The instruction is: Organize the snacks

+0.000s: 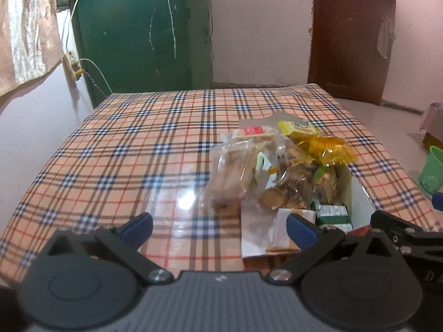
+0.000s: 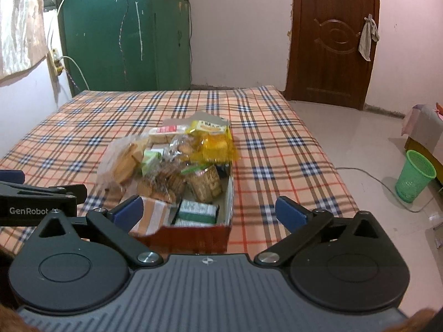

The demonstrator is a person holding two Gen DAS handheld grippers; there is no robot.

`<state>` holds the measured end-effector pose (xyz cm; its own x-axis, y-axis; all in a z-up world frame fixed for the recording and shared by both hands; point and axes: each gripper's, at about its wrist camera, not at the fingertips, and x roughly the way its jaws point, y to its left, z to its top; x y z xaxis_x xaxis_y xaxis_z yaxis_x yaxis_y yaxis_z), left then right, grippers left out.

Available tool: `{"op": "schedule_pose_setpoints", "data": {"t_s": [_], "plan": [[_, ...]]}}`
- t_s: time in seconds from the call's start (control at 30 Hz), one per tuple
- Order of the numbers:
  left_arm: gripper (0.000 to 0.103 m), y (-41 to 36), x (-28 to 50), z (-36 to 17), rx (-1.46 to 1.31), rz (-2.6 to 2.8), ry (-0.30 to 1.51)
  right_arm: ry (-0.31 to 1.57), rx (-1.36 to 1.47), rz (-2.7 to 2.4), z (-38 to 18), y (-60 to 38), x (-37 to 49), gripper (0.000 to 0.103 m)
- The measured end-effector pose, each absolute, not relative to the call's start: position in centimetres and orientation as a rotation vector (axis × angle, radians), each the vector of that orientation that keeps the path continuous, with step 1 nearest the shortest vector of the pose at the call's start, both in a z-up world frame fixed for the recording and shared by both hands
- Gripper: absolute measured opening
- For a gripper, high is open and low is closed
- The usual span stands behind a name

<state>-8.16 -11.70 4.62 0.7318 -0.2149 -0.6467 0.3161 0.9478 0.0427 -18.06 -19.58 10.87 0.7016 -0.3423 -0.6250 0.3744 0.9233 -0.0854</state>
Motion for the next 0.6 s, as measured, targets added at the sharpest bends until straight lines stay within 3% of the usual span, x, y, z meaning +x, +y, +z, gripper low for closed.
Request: {"op": "schedule_pose_setpoints", "data": {"t_s": [0.6], "plan": [[0.102, -10.8, -8.9, 4.1, 0.141, -0.283, 0.722, 0.719, 0.05, -0.402, 9.6, -18.3, -19.4, 0.103]]}}
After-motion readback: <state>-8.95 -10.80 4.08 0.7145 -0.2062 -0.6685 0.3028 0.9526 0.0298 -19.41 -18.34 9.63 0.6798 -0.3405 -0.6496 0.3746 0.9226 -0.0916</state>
